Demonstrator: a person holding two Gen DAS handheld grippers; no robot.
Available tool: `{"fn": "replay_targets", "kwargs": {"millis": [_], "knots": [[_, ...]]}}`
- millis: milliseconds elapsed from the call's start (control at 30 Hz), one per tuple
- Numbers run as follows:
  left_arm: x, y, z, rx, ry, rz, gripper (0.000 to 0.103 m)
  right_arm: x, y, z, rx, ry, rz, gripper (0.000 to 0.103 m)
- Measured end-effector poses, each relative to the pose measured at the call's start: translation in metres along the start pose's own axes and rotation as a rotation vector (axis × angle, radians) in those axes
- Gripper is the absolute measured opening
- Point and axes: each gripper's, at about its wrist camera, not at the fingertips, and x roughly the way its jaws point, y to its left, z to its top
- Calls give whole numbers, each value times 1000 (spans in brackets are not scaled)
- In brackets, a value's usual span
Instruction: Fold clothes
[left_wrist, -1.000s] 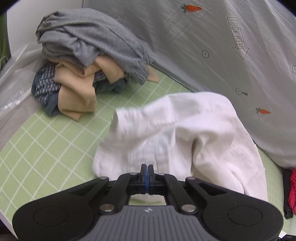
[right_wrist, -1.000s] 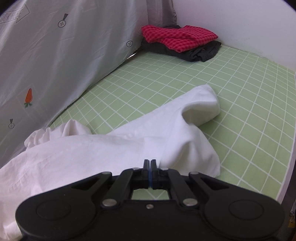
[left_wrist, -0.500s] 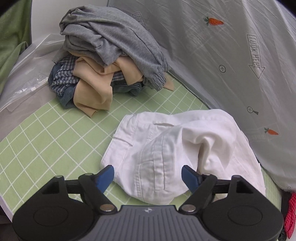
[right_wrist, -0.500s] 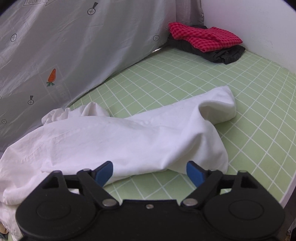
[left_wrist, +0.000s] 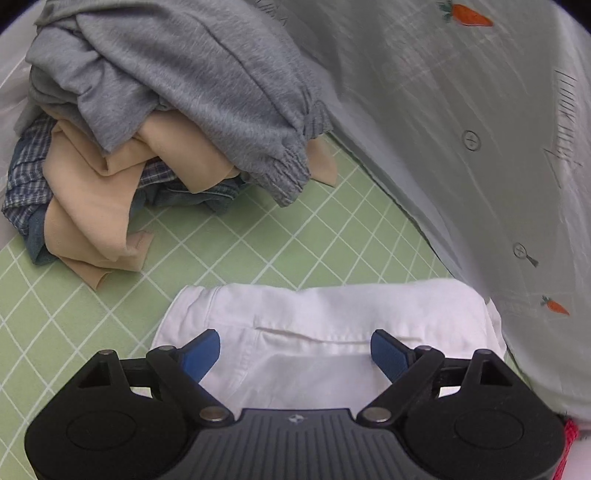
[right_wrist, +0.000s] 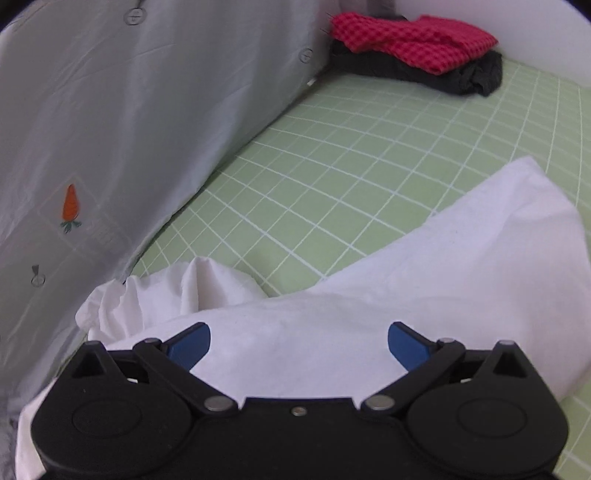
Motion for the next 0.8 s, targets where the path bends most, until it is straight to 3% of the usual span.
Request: {"fn": "replay_targets", "kwargs": {"millis": [67,333,433,533,633,700,767,800], "knots": [[17,-1,16,-61,25,-1,89,17,7,11,68,42,-10,103],[74,-17,30,-62,104,88,89,78,18,30,220,199,-186,103],[77,-20,28,-40,108,105,89,74,21,26,173,190,-222,102],[77,-23,24,-8,106,114,89,69,25,21,123,179,-257,92],[75,-25,17,14,106,121,89,64,28,16,72,168,-292,62],[74,-25,14,15,108,122,88,55,21,13,53,149,-282,32],[73,-25,14,18,117,121,87,48,8,12,39,150,-208,3],[72,-25,12,23,120,118,87,45,0,12,46,155,-172,2]]}}
